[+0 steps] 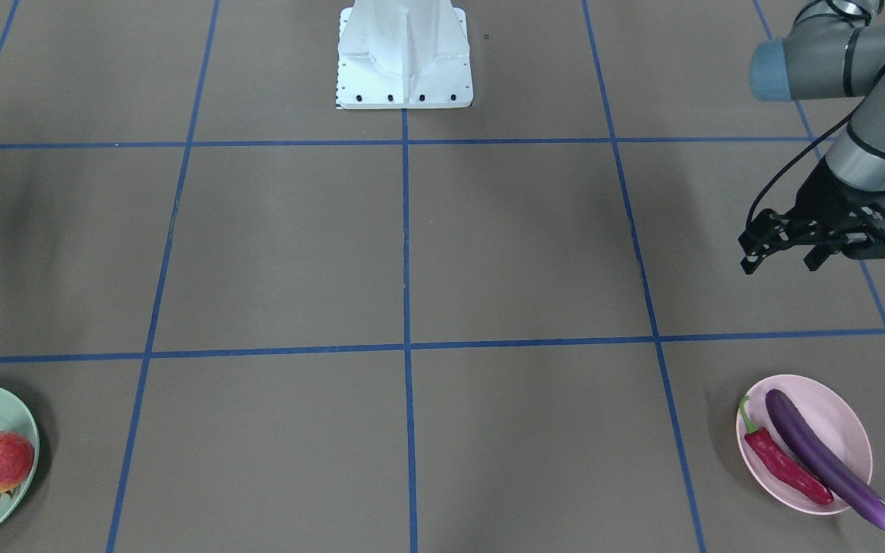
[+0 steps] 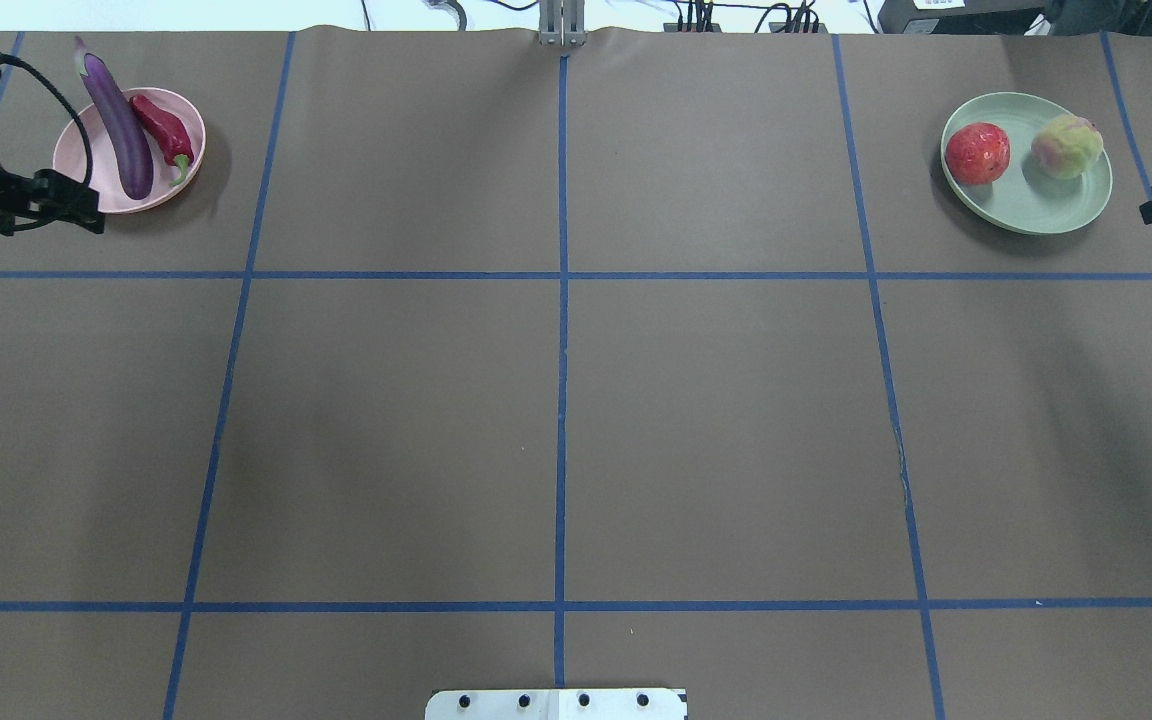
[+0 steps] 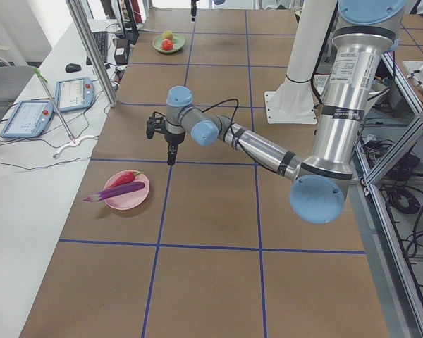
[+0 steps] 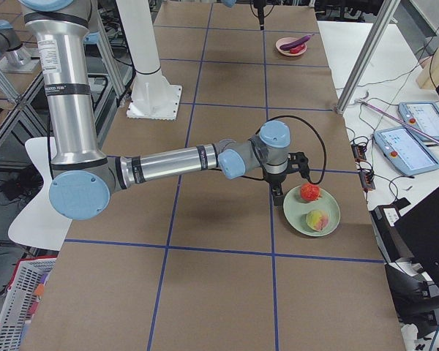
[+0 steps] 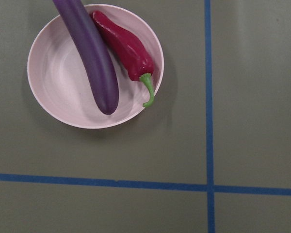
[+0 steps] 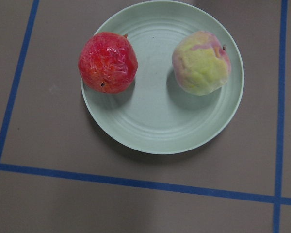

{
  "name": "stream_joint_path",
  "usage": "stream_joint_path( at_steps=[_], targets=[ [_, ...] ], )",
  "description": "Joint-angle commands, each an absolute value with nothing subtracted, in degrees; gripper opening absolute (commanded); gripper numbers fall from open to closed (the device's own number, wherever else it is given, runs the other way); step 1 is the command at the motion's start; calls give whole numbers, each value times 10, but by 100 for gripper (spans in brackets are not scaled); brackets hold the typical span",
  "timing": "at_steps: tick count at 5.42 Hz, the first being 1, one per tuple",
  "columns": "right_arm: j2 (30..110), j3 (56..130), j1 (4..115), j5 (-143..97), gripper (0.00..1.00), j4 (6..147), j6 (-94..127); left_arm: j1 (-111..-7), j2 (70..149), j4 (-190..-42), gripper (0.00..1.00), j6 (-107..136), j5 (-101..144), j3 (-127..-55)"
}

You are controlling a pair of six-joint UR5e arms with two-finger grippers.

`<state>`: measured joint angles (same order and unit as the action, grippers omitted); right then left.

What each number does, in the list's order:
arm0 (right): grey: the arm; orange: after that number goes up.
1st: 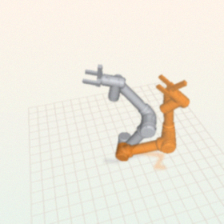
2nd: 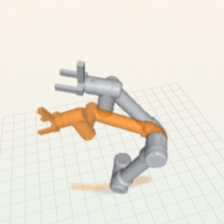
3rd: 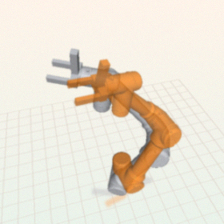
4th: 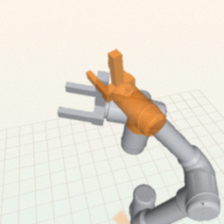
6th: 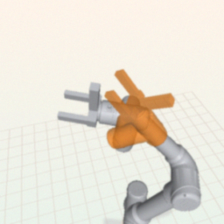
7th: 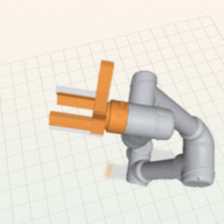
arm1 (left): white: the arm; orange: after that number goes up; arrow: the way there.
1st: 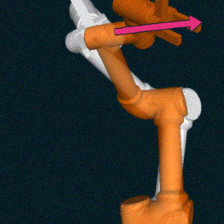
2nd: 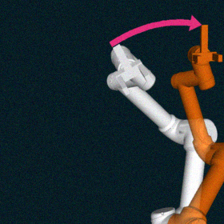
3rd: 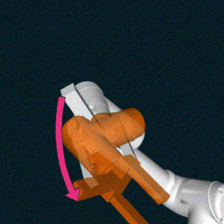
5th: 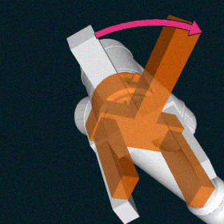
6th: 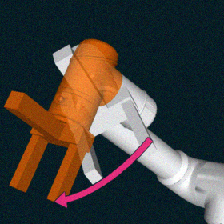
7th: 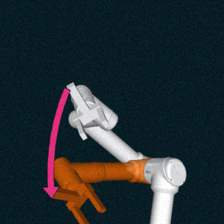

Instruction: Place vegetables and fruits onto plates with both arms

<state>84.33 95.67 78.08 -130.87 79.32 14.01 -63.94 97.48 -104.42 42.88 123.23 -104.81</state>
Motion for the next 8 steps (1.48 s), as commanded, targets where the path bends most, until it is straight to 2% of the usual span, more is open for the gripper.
stream_joint_path(
  at_steps=[1, 3, 4, 6, 8],
  targets=[
    [843, 962, 839, -1343, 100, 909, 1, -718, 901, -1042, 100, 278, 1298, -1047],
    [840, 962, 865, -1343, 100, 957, -55, -797, 904, -942, 100, 161, 1306, -1035],
    [842, 962, 865, -1343, 100, 957, -55, -808, 897, -939, 100, 143, 1306, -1029],
    [837, 957, 863, -1340, 100, 957, -48, -809, 928, -875, 100, 147, 1346, -993],
    [834, 951, 860, -1342, 100, 957, -47, -821, 924, -876, 100, 142, 1340, -991]
  ],
)
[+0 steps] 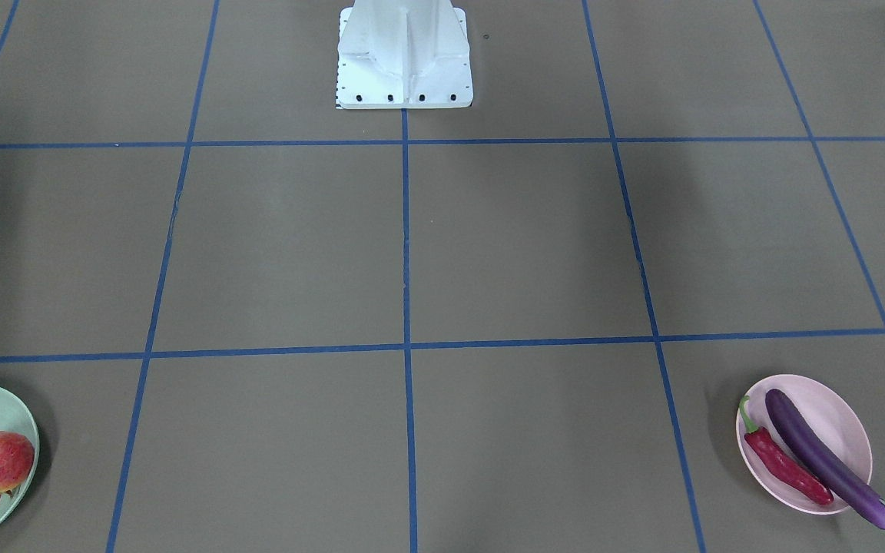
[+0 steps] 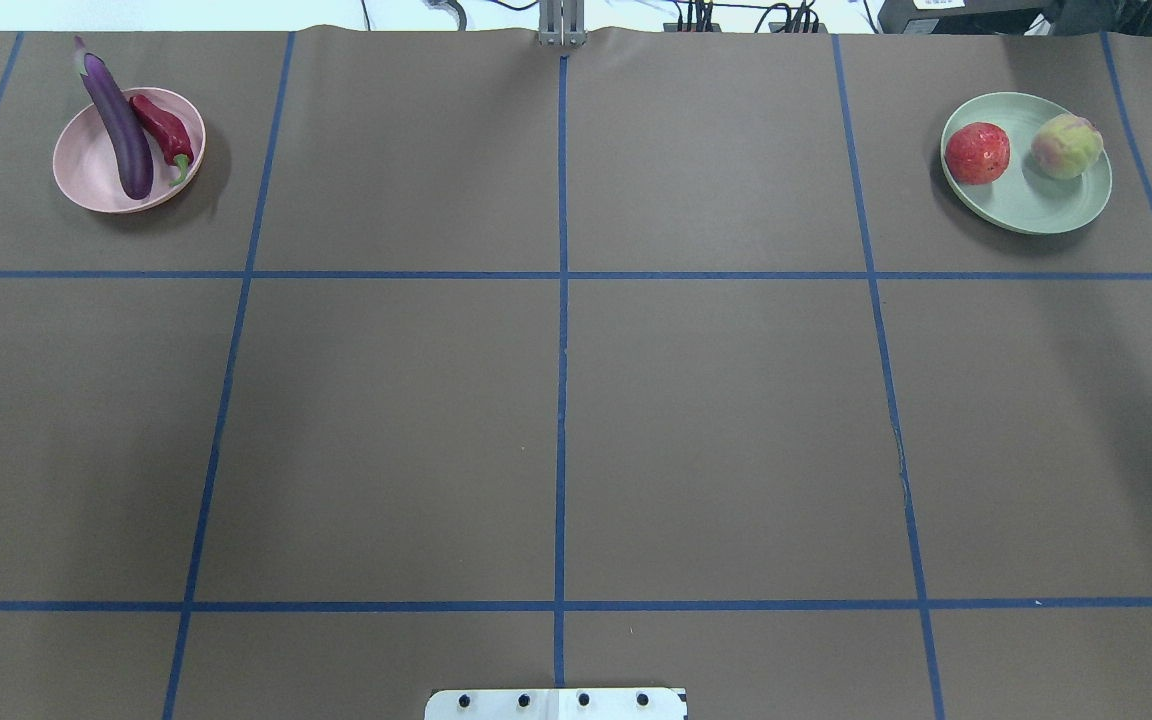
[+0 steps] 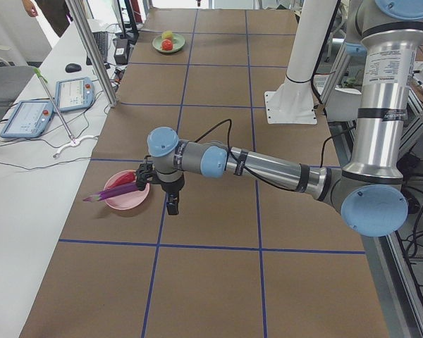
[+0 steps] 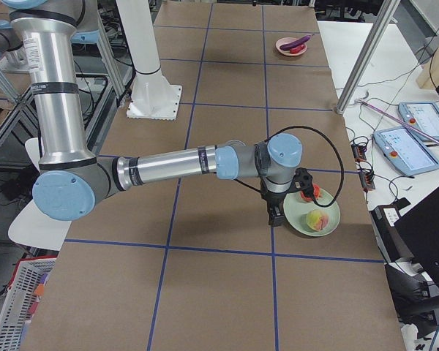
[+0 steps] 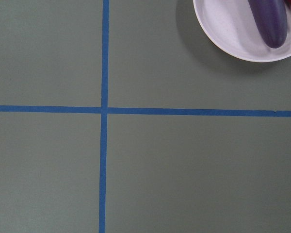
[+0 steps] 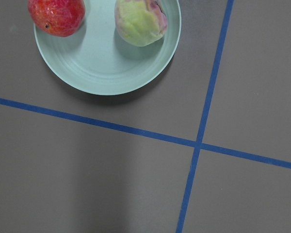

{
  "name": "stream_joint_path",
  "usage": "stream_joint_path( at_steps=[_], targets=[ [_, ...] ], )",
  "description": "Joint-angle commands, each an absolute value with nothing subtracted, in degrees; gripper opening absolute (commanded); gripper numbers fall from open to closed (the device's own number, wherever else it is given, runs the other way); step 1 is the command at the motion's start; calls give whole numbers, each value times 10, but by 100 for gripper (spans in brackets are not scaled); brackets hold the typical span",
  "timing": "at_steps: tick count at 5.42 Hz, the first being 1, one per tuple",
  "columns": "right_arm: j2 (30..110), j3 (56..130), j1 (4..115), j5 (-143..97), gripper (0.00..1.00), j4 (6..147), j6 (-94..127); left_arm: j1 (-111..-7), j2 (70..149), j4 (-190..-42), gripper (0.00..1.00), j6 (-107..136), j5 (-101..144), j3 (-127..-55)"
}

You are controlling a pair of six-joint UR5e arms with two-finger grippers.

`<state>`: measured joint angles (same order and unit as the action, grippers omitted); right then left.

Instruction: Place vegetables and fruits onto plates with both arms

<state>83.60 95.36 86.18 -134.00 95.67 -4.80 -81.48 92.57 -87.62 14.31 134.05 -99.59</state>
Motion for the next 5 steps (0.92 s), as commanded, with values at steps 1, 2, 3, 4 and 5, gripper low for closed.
stream_joint_path(
  at_steps=[1, 2, 3, 4, 5],
  targets=[
    [833, 947, 856, -1344, 100, 956, -51, -835, 924, -883, 100, 115, 1340, -992],
    [833, 947, 856, -1339, 100, 955, -51, -836, 927, -882, 100, 111, 1340, -988],
    [833, 944, 855, -1338, 100, 954, -48, -836, 924, -882, 100, 105, 1340, -988],
    [838, 945, 854, -1342, 100, 951, -48, -837, 922, -880, 100, 101, 1340, -987],
    [838, 946, 853, -1342, 100, 953, -48, -843, 922, -883, 100, 99, 1340, -979]
  ],
)
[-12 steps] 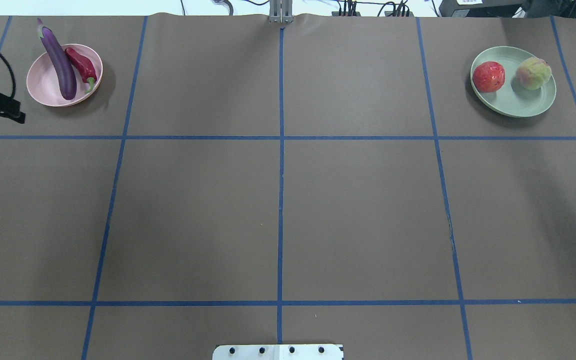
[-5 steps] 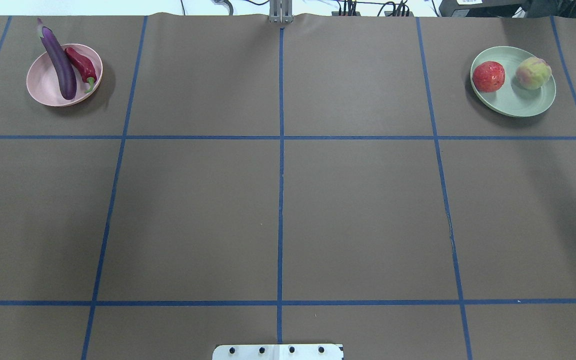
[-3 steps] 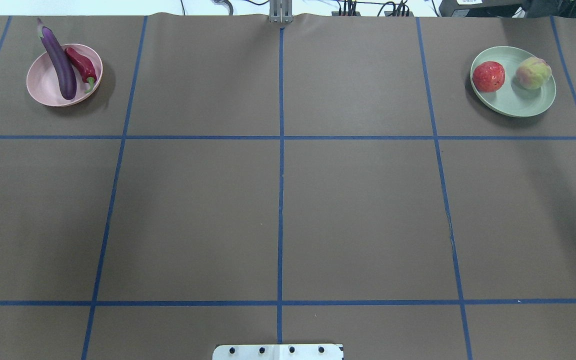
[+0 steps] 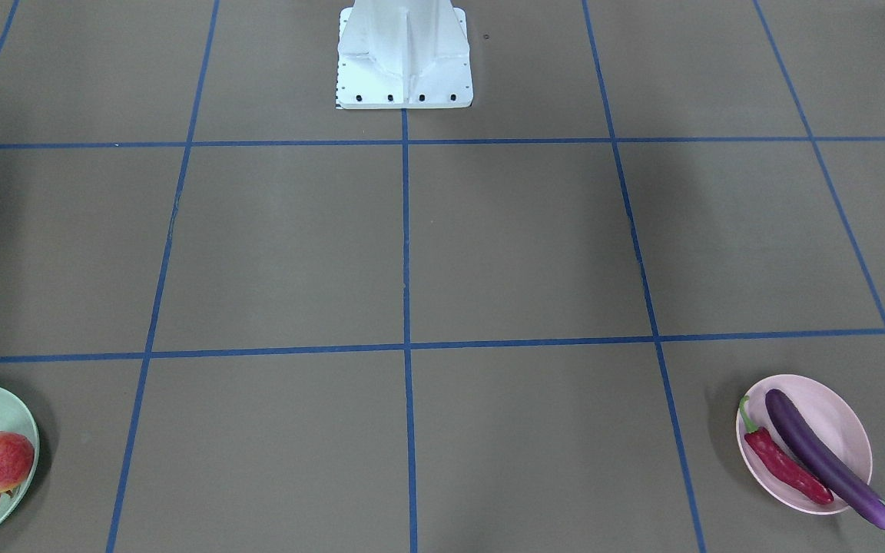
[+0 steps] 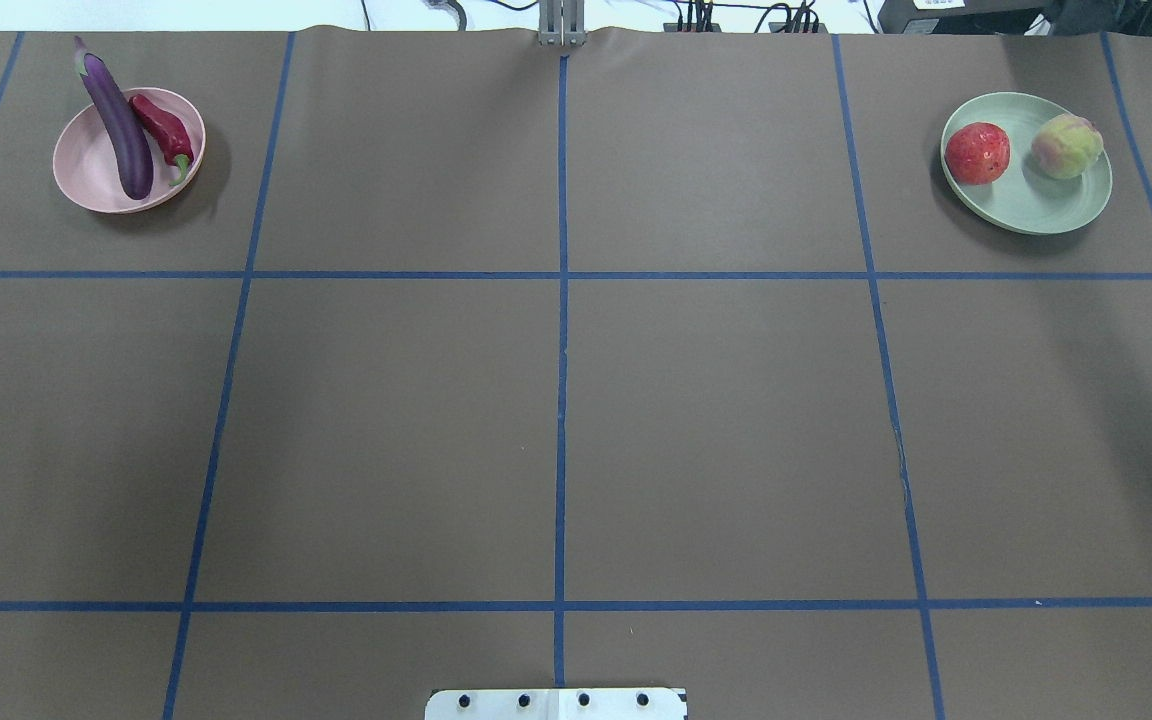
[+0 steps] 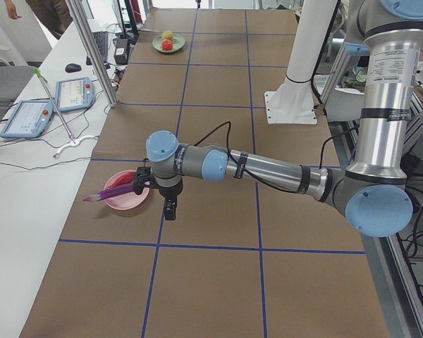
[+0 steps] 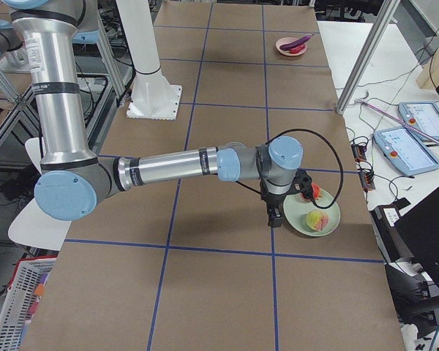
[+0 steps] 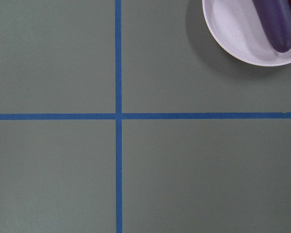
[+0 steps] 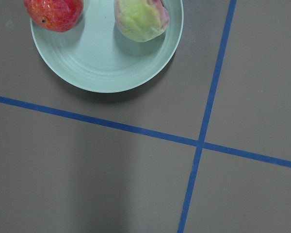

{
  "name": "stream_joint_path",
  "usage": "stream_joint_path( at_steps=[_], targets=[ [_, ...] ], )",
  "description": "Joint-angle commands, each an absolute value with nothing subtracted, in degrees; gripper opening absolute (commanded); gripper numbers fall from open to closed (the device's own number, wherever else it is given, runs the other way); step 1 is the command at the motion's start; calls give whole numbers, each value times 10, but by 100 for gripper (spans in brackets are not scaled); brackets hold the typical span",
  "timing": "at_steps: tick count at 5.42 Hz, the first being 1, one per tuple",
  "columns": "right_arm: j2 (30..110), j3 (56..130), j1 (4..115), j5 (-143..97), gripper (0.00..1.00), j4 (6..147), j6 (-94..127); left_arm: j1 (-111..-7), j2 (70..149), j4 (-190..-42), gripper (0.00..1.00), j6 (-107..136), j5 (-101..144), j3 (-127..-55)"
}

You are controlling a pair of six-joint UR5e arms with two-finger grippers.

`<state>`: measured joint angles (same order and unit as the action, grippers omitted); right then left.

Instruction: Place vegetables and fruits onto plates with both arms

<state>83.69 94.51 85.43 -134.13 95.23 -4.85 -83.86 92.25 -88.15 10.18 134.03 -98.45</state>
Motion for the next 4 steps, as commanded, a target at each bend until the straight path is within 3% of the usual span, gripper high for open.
stream_joint_path(
  at_steps=[1, 4],
  targets=[
    [838, 945, 853, -1341, 100, 953, -48, -852, 922, -878, 100, 39, 1341, -963],
    [839, 944, 849, -1339, 100, 953, -47, -851, 943, -882, 100, 80, 1338, -948]
  ],
)
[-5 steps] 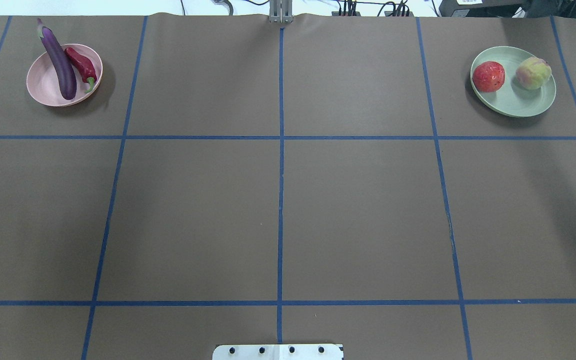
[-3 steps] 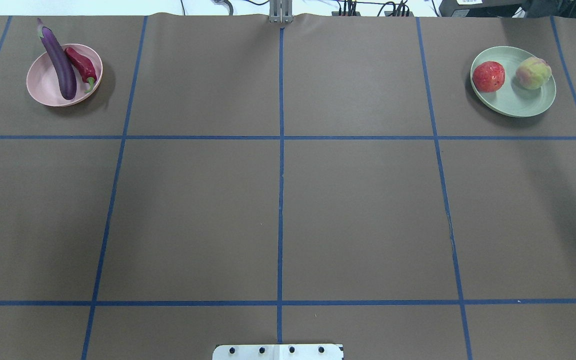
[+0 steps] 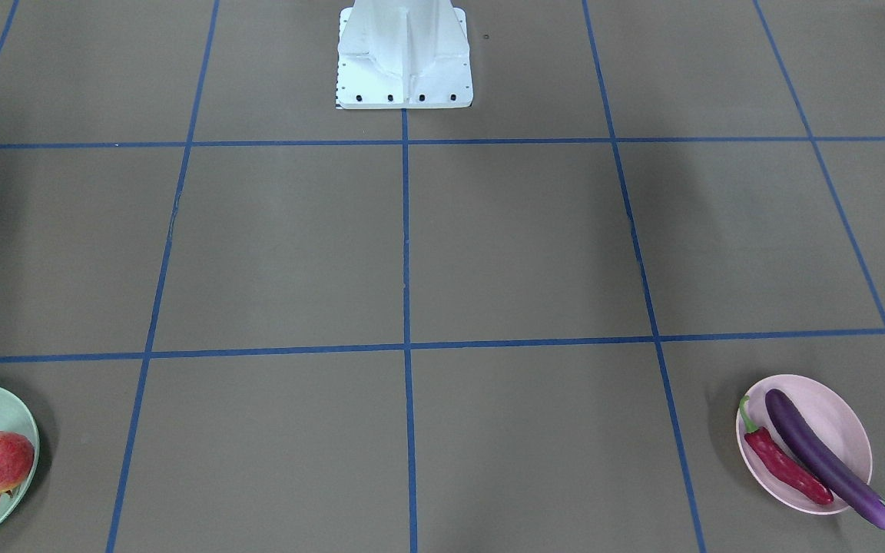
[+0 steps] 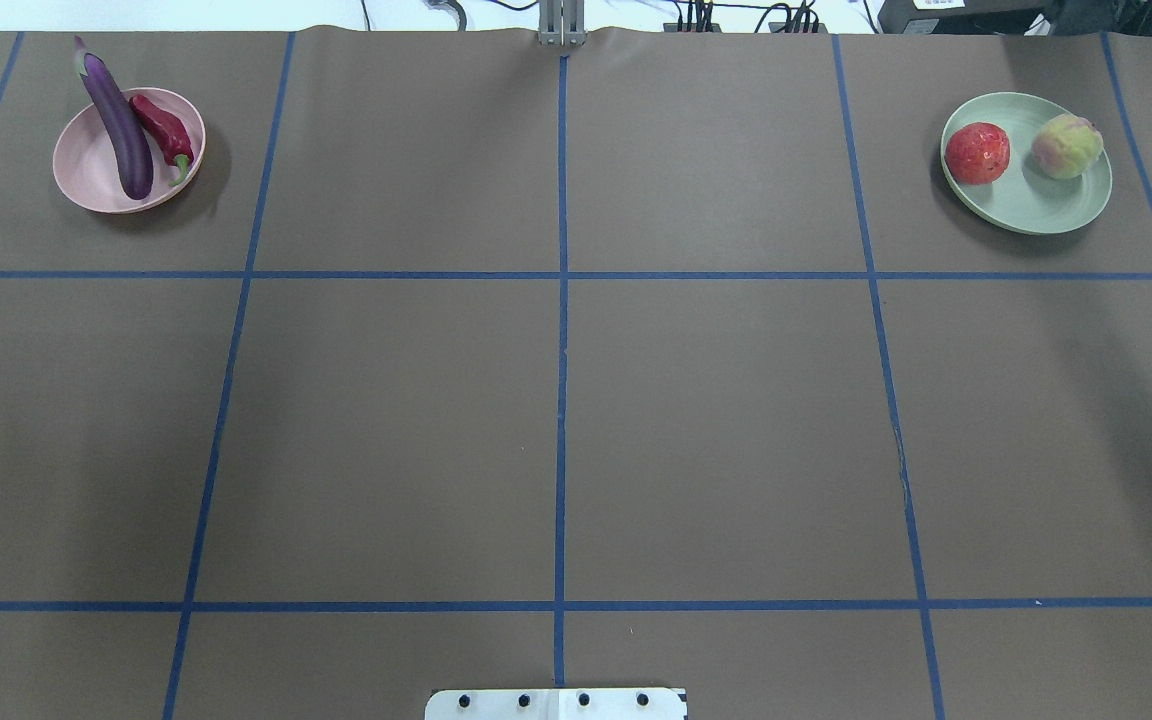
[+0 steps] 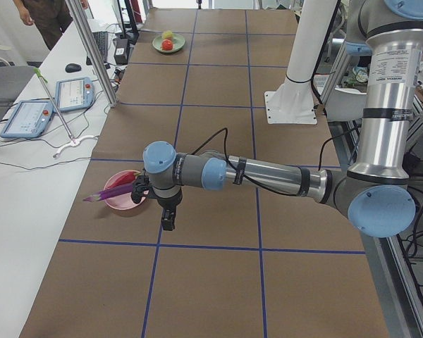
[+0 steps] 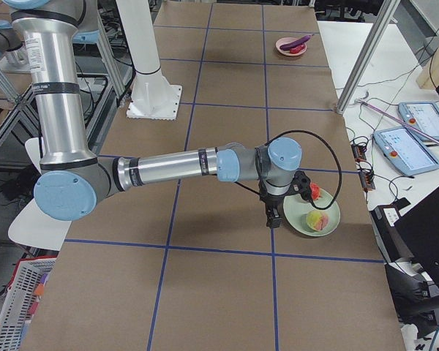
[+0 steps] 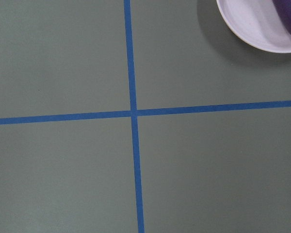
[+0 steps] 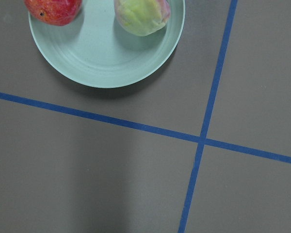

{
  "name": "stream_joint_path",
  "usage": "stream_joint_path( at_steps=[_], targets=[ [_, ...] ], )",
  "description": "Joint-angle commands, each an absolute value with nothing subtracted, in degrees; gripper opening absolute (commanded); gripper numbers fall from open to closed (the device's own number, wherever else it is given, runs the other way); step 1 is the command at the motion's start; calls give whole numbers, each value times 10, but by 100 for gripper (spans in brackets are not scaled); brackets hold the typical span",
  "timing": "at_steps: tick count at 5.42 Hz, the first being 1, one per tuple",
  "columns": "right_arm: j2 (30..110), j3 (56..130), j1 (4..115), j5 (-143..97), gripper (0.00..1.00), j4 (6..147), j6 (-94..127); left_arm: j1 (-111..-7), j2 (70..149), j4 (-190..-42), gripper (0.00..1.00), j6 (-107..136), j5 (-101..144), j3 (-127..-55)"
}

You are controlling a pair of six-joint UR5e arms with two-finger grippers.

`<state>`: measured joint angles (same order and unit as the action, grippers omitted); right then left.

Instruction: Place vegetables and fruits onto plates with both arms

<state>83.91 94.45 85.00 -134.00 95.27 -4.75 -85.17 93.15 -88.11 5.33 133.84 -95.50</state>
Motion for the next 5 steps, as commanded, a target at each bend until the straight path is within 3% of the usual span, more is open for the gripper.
stream_joint_path(
  at_steps=[1, 5],
  targets=[
    [838, 943, 849, -1338, 100, 952, -47, -851, 946, -884, 100, 104, 1339, -949],
    [835, 947, 848, -1342, 100, 949, -47, -851, 947, -885, 100, 102, 1338, -955]
  ],
)
